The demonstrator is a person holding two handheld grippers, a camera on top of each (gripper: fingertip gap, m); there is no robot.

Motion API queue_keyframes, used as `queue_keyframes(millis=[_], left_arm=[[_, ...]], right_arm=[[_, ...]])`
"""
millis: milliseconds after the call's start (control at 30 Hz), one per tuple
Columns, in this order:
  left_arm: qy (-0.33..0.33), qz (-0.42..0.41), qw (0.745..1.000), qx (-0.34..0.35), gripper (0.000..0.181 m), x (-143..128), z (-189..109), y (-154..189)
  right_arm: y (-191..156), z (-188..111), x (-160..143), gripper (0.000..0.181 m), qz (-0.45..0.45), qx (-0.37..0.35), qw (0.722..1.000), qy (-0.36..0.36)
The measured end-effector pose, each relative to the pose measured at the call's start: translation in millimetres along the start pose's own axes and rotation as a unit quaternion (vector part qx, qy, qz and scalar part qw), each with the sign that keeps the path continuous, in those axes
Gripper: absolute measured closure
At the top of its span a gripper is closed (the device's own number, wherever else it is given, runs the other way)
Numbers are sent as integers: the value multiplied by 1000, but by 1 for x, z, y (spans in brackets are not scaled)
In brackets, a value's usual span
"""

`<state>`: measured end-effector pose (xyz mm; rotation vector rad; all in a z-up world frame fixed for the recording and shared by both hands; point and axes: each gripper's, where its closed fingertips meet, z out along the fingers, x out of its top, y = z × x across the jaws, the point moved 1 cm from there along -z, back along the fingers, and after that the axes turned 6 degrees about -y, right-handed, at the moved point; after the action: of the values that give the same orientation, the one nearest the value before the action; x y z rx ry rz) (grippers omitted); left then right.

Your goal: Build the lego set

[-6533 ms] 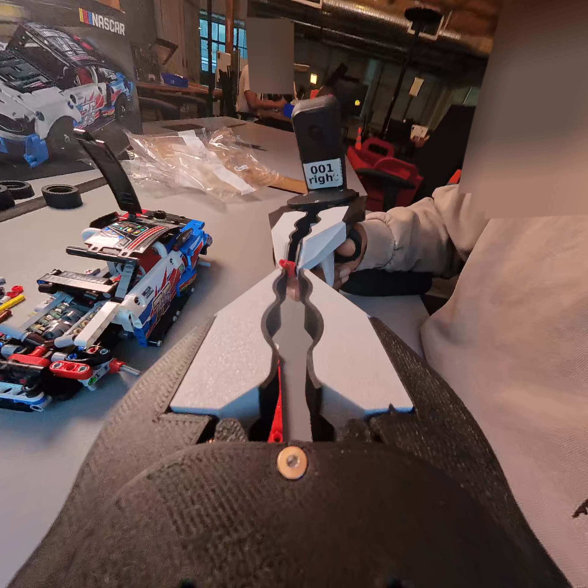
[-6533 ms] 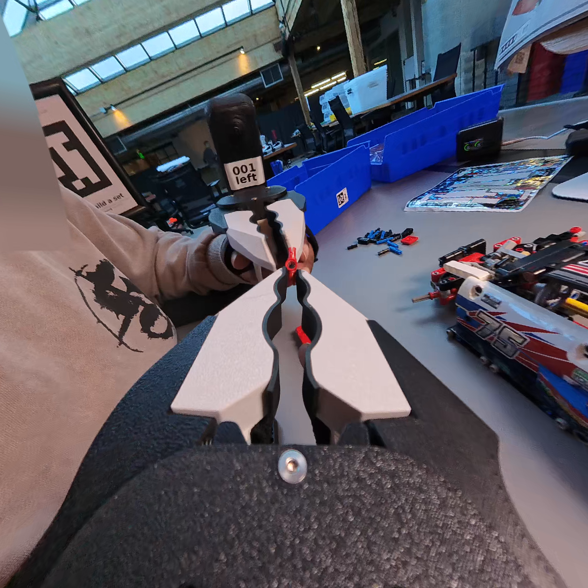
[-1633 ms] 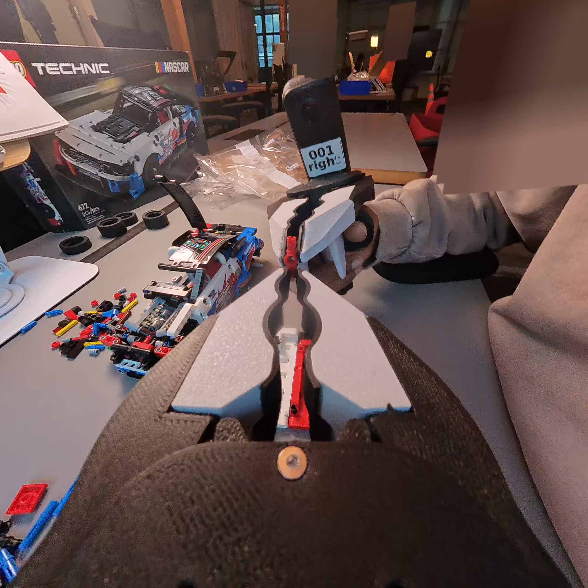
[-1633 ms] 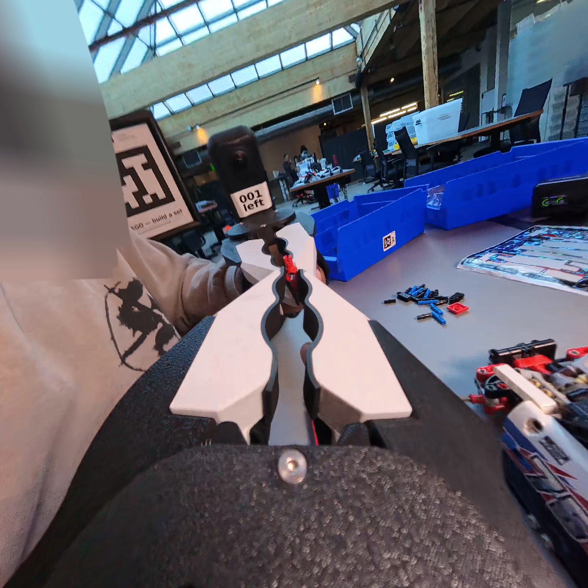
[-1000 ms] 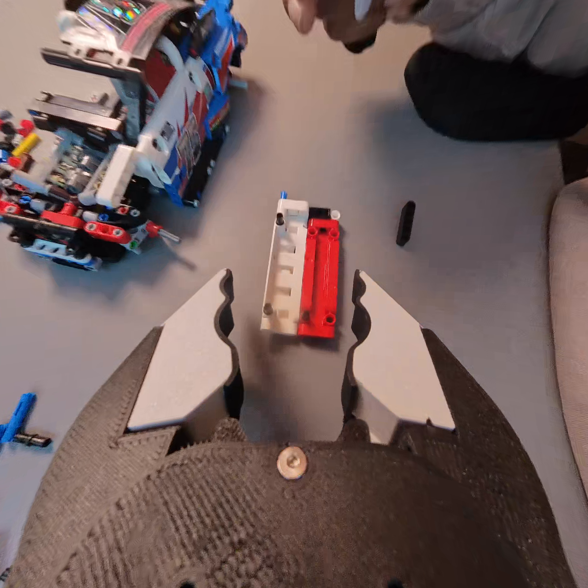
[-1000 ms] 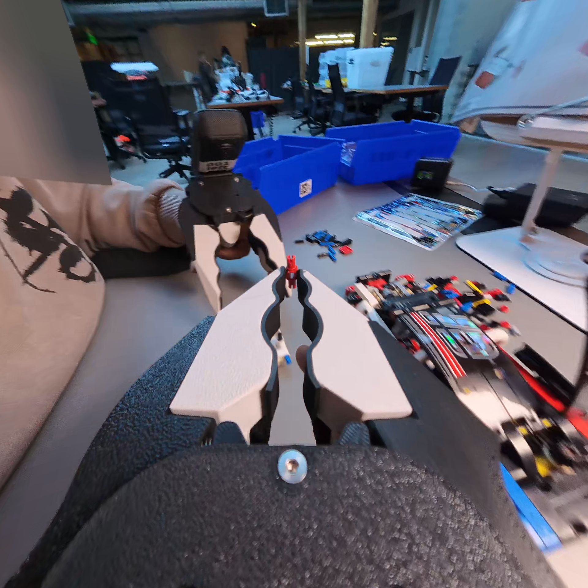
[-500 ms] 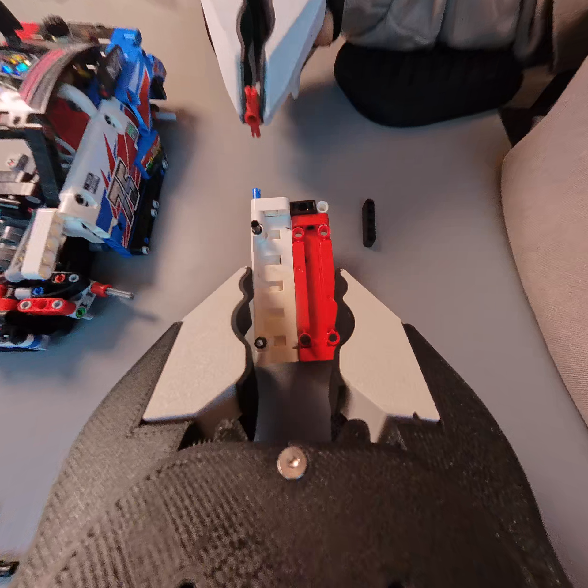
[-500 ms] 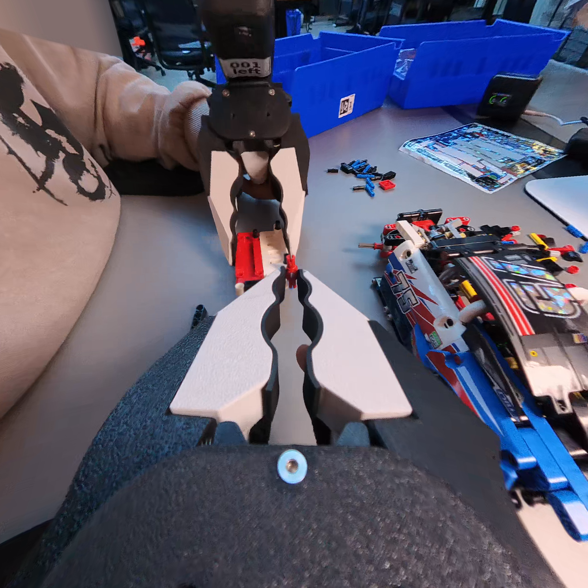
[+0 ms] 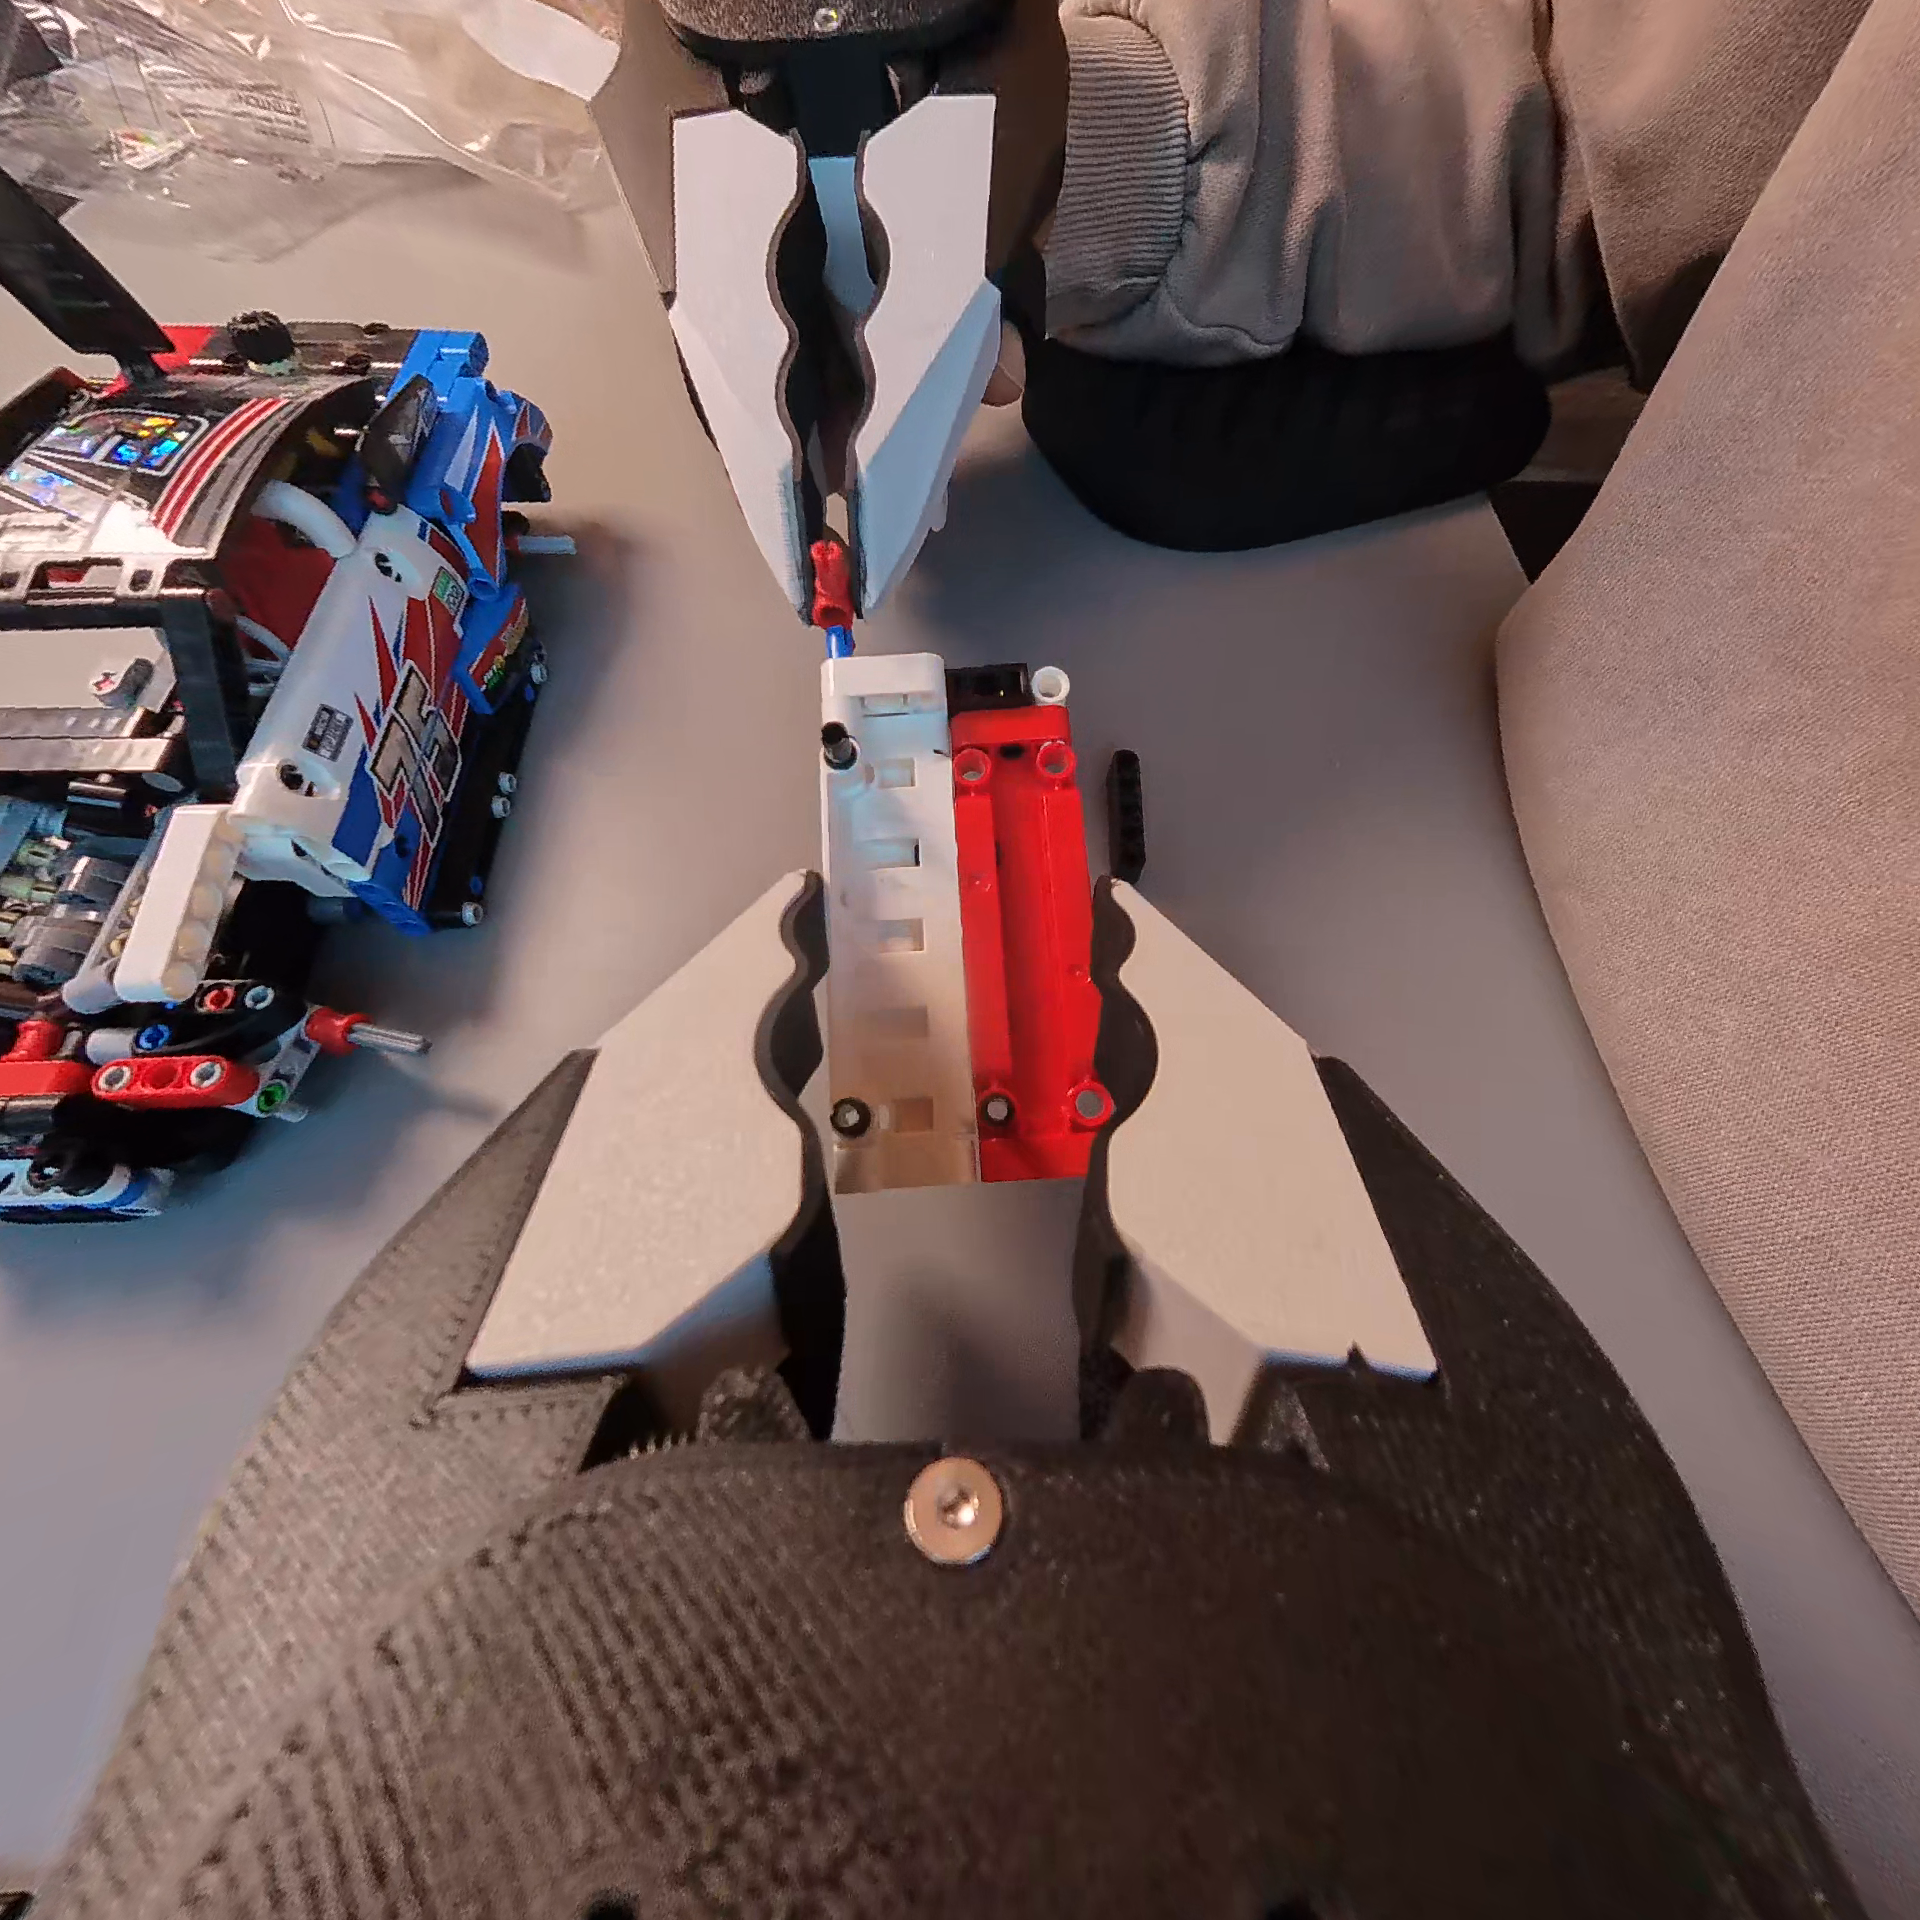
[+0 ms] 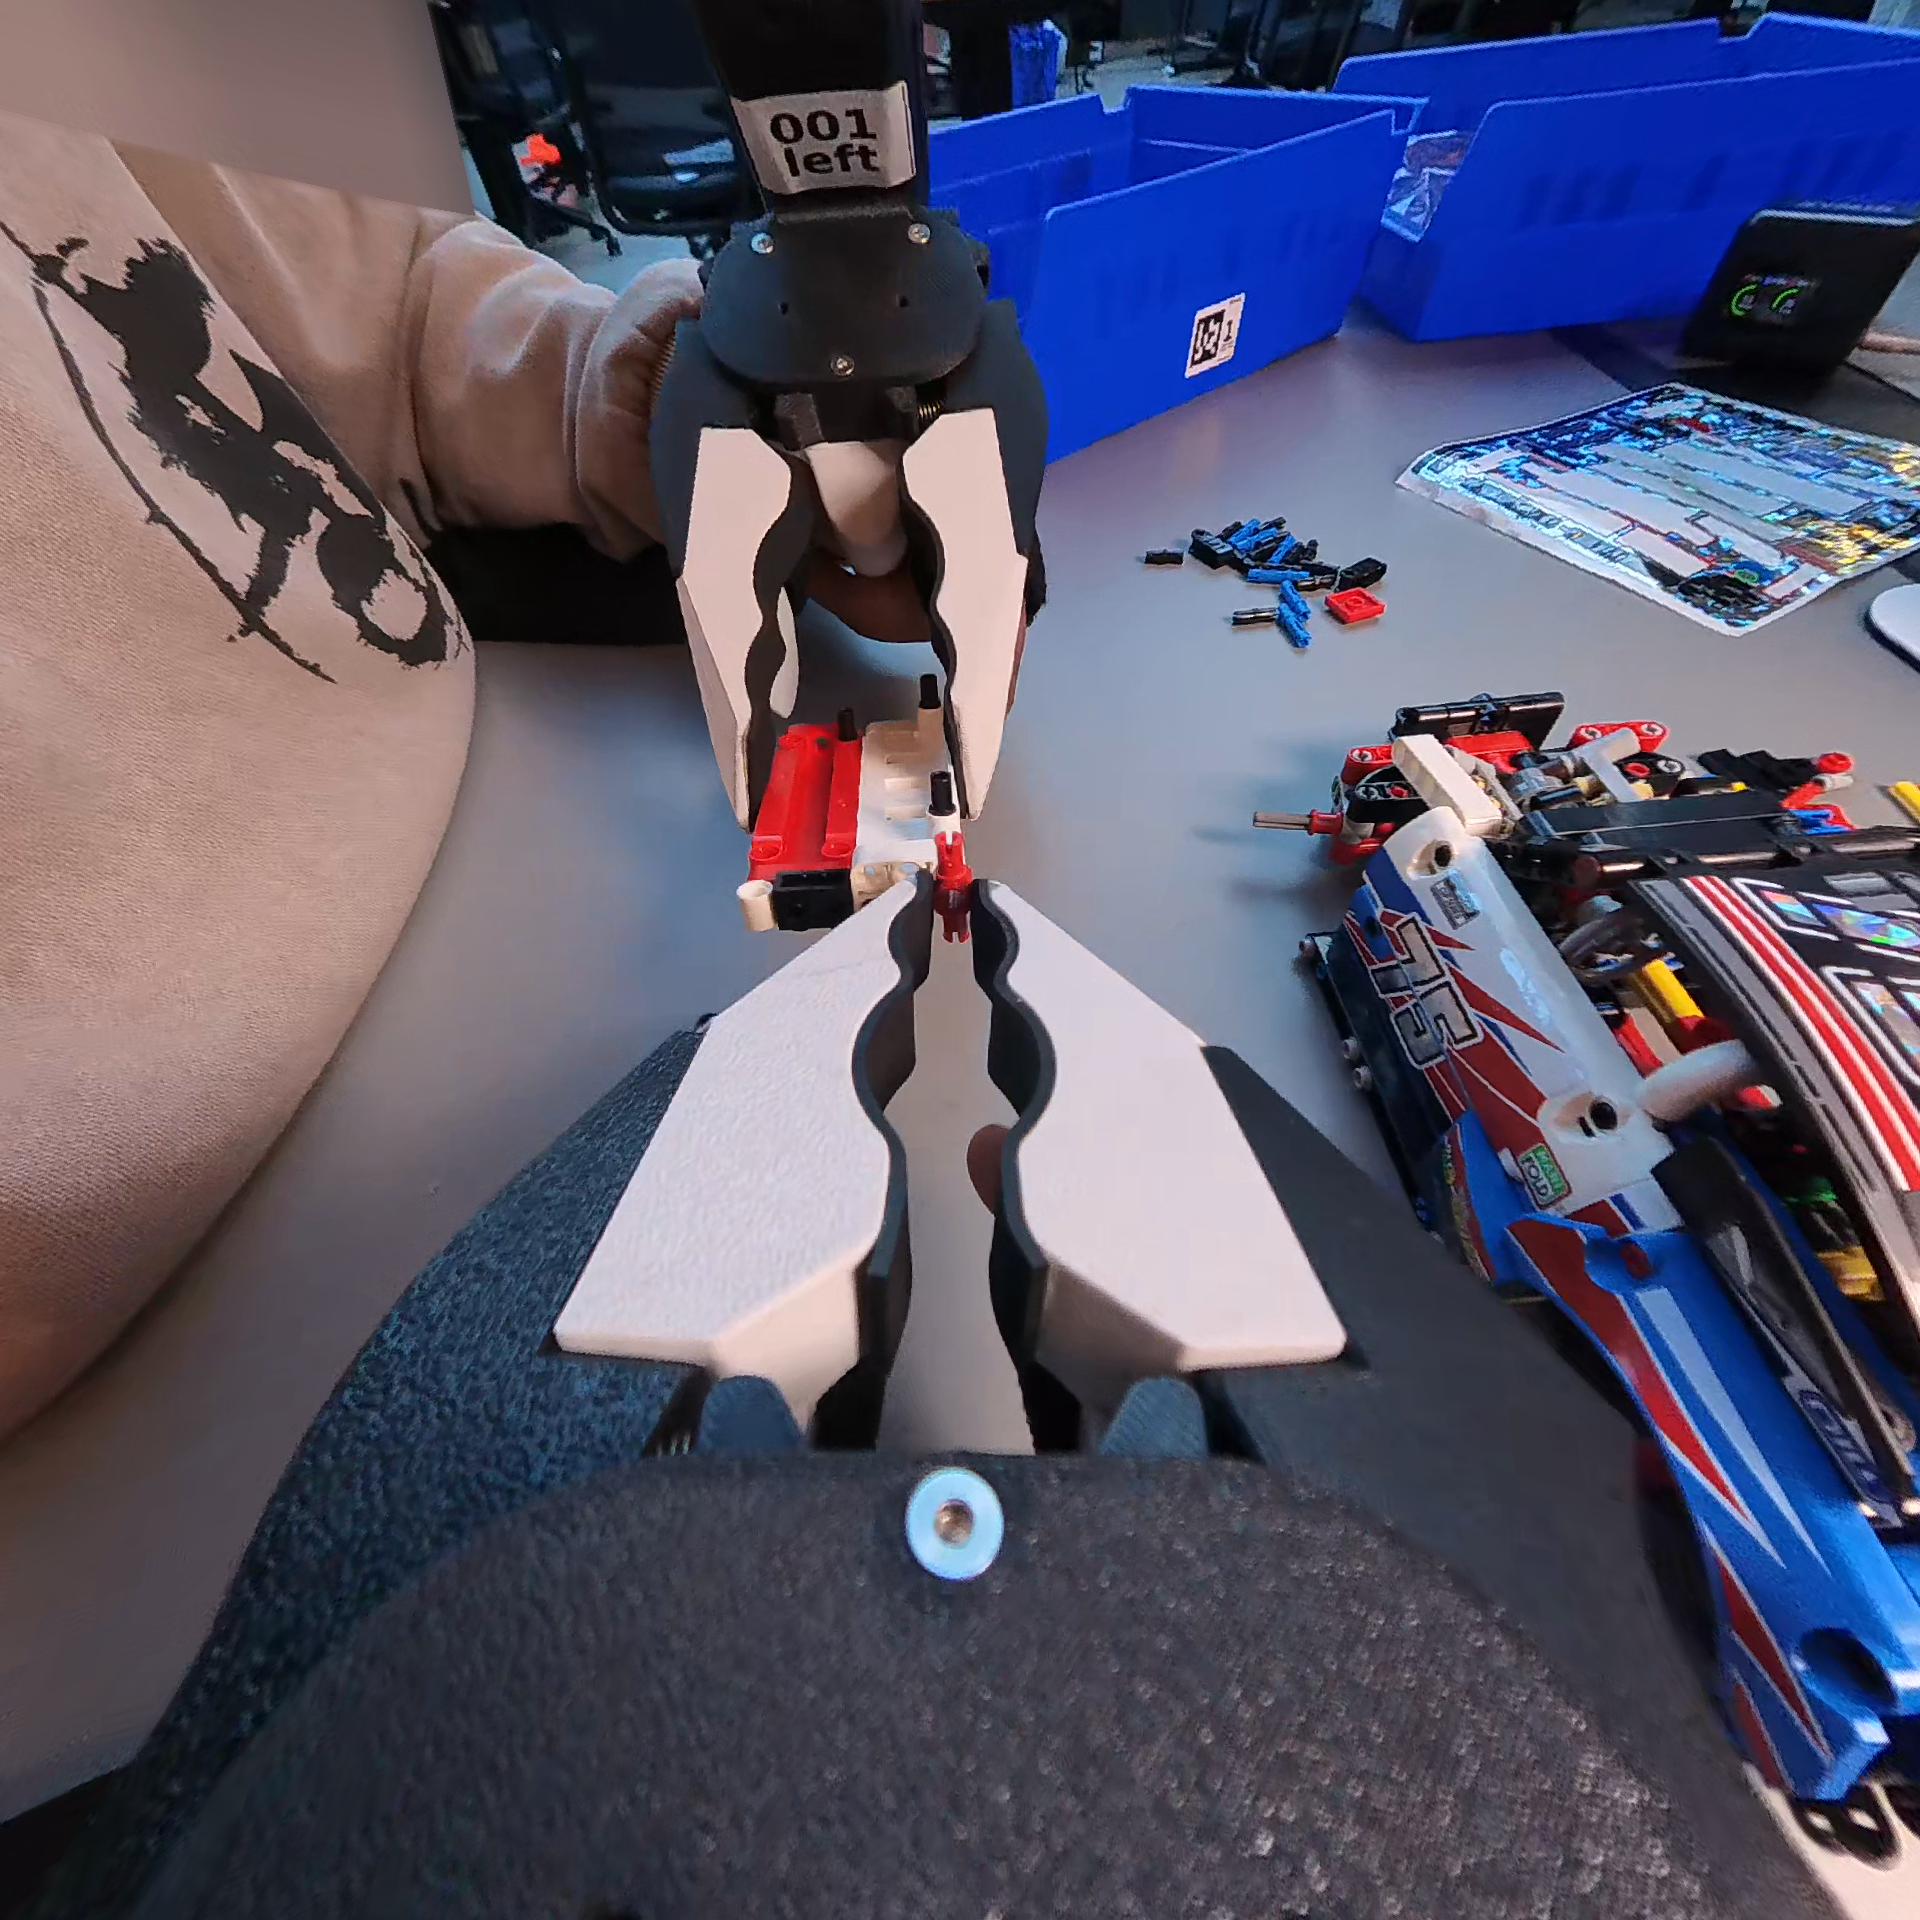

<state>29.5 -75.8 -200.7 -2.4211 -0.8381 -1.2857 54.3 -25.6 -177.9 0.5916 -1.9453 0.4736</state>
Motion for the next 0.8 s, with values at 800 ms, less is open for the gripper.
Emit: queue_keyframes(millis=[800], left_arm=[[11, -25, 999, -34, 132, 0, -1, 10]], right_arm=[[-8, 2, -6, 178, -7, 21, 1000, -19]])
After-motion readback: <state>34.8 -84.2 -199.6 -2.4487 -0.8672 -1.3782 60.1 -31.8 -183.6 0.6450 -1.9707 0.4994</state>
